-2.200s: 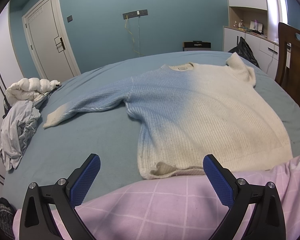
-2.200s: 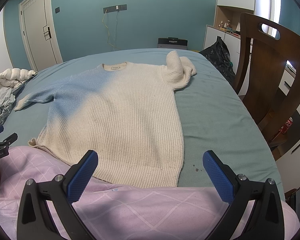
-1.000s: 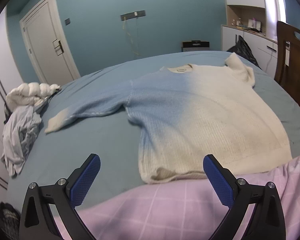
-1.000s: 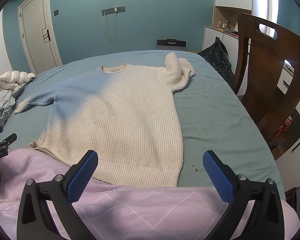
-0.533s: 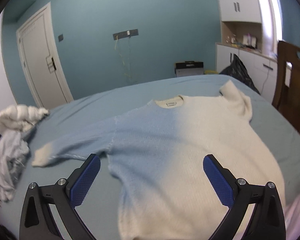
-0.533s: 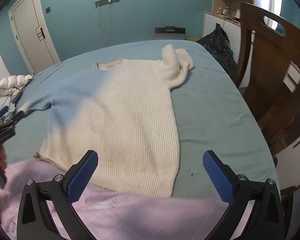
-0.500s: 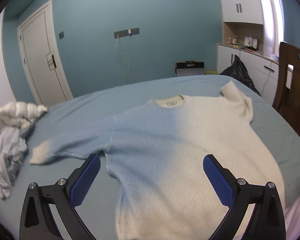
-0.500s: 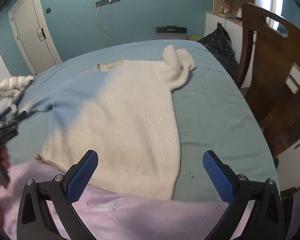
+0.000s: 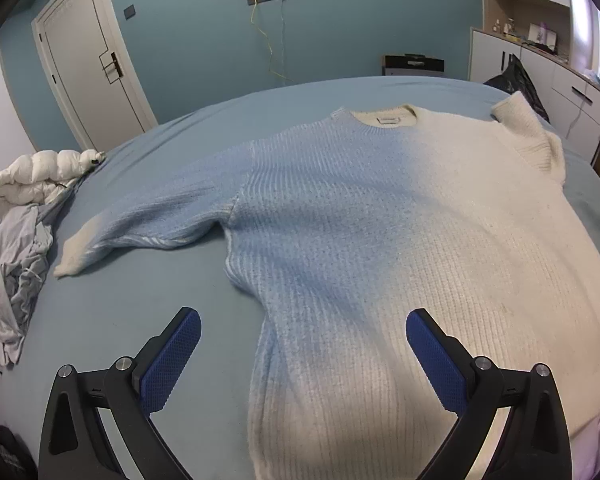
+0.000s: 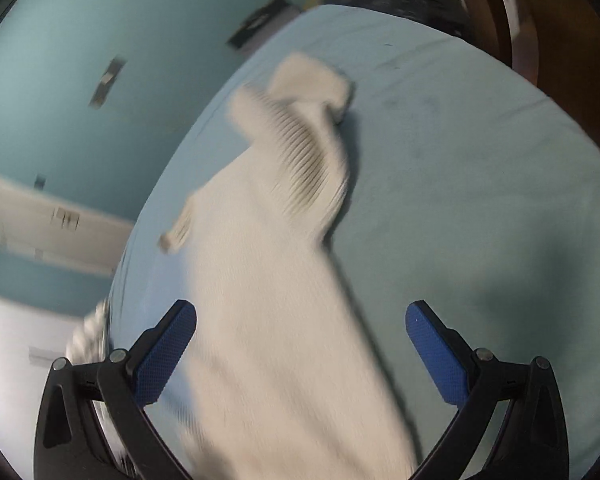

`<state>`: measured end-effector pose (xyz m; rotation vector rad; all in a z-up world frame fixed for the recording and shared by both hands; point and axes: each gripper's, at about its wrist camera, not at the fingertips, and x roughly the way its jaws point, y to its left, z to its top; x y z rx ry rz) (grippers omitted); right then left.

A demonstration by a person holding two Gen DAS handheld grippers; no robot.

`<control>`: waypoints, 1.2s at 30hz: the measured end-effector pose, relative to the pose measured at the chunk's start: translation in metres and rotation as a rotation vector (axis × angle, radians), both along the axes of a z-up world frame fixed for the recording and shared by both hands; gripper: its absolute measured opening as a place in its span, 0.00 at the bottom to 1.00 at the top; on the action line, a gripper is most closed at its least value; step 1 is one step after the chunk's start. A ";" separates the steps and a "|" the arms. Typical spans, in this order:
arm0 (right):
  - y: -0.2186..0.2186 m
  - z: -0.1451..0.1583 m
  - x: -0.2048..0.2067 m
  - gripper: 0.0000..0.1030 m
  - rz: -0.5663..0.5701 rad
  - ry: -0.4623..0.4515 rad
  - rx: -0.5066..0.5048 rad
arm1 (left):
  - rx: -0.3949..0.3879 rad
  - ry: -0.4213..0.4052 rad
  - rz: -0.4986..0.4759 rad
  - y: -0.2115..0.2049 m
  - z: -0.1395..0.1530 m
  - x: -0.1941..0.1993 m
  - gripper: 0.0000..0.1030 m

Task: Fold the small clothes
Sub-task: 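Grasp the cuff of the white sleeve with the right tool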

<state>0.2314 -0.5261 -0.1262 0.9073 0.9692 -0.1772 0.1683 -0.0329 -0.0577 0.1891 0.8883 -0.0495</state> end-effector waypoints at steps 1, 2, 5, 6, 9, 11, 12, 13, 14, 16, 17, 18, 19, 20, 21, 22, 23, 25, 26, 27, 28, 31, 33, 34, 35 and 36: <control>-0.009 -0.012 0.016 0.99 -0.031 0.001 0.005 | -0.003 0.002 -0.001 -0.001 0.000 0.001 1.00; -0.014 -0.023 0.031 0.99 -0.052 0.004 0.007 | -0.006 0.002 -0.002 -0.002 0.000 0.002 1.00; -0.025 -0.049 0.079 0.99 -0.102 0.019 -0.003 | -0.005 -0.001 -0.001 -0.002 -0.001 0.006 1.00; -0.025 -0.053 0.090 0.99 -0.109 0.021 -0.008 | -0.003 -0.001 -0.001 -0.002 -0.002 0.008 1.00; -0.025 -0.063 0.127 0.98 -0.115 0.034 -0.040 | 0.002 0.014 0.009 -0.002 -0.007 0.013 1.00; -0.023 -0.064 0.150 0.79 -0.101 0.051 -0.083 | -0.006 0.034 0.014 -0.001 -0.011 0.017 1.00; -0.022 -0.064 0.162 0.71 -0.079 0.073 -0.110 | -0.007 0.043 0.016 -0.001 -0.013 0.018 1.00; -0.024 -0.066 0.173 0.54 -0.055 0.118 -0.148 | -0.006 0.046 0.016 -0.002 -0.015 0.018 1.00; -0.029 -0.068 0.182 0.33 -0.043 0.149 -0.167 | -0.002 0.048 0.016 -0.003 -0.016 0.019 1.00; -0.034 -0.068 0.187 0.08 -0.047 0.167 -0.163 | 0.008 0.042 0.016 -0.004 -0.015 0.018 1.00; -0.035 -0.057 0.183 0.07 -0.066 0.132 -0.185 | 0.010 0.036 0.019 -0.004 -0.014 0.018 1.00; -0.033 -0.039 0.178 0.07 -0.082 0.082 -0.247 | 0.005 0.030 0.022 -0.004 -0.013 0.017 1.00; -0.024 -0.010 0.170 0.06 -0.081 -0.001 -0.361 | 0.000 0.026 0.023 -0.003 -0.011 0.017 1.00; -0.013 0.007 0.165 0.06 -0.064 -0.039 -0.444 | -0.009 0.022 0.023 -0.003 -0.010 0.016 1.00; 0.005 0.026 0.159 0.06 -0.032 -0.080 -0.542 | -0.016 0.019 0.020 -0.003 -0.008 0.015 1.00; 0.032 0.045 0.150 0.06 0.025 -0.123 -0.641 | -0.018 0.015 0.015 -0.004 -0.007 0.014 1.00; 0.062 0.057 0.141 0.06 0.104 -0.159 -0.725 | -0.017 0.014 0.012 -0.004 -0.006 0.013 1.00; 0.116 0.058 0.118 0.12 0.300 -0.178 -0.731 | -0.013 0.011 0.004 -0.006 -0.005 0.011 1.00; 0.130 0.051 0.109 0.25 0.371 -0.167 -0.668 | -0.012 0.010 -0.002 -0.007 -0.005 0.009 1.00; 0.141 0.044 0.098 0.37 0.430 -0.154 -0.579 | -0.011 0.010 -0.007 -0.007 -0.005 0.008 1.00; 0.145 0.033 0.083 0.65 0.475 -0.144 -0.431 | -0.010 0.010 -0.009 -0.007 -0.004 0.006 1.00; 0.119 0.026 0.055 0.79 0.415 -0.190 -0.216 | -0.003 -0.001 -0.016 -0.008 -0.002 0.002 1.00; 0.079 0.032 0.046 0.85 0.303 -0.205 -0.186 | -0.009 -0.004 -0.018 -0.008 -0.001 0.002 1.00; 0.051 0.029 0.046 0.97 0.214 -0.197 -0.170 | -0.015 -0.004 -0.021 -0.009 0.000 0.003 1.00; 0.020 0.021 0.048 0.99 0.120 -0.165 -0.116 | -0.018 -0.005 -0.022 -0.010 0.000 0.003 1.00; -0.002 0.008 0.057 0.99 0.070 -0.139 -0.032 | -0.018 -0.006 -0.023 -0.010 0.000 0.003 1.00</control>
